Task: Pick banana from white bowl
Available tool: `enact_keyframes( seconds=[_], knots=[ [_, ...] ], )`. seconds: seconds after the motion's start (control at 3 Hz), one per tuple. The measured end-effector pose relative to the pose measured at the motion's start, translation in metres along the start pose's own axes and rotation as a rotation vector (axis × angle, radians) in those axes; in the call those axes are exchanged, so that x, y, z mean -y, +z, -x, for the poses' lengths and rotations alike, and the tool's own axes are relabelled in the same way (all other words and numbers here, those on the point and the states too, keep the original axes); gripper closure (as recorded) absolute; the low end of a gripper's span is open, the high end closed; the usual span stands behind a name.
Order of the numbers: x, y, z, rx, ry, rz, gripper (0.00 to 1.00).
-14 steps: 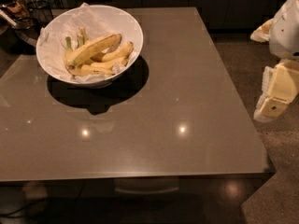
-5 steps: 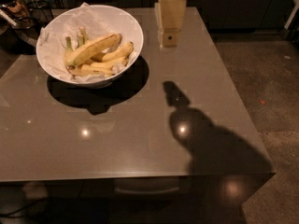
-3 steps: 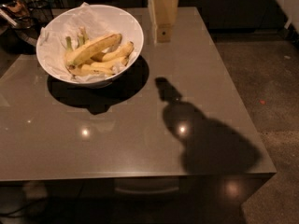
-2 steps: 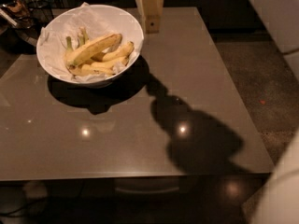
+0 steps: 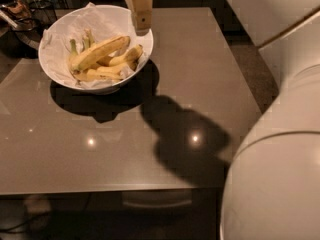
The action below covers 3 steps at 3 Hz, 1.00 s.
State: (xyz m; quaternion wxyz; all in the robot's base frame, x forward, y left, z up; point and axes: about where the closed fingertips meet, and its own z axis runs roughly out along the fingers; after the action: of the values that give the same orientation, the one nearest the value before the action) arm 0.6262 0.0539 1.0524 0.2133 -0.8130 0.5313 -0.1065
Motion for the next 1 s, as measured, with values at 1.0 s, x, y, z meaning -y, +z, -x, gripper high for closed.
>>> enact_keyframes(
  seconds=[1.0],
  knots=[
    [0.038, 0.022, 0.022, 0.01, -0.111, -0.013, 0.05]
  ],
)
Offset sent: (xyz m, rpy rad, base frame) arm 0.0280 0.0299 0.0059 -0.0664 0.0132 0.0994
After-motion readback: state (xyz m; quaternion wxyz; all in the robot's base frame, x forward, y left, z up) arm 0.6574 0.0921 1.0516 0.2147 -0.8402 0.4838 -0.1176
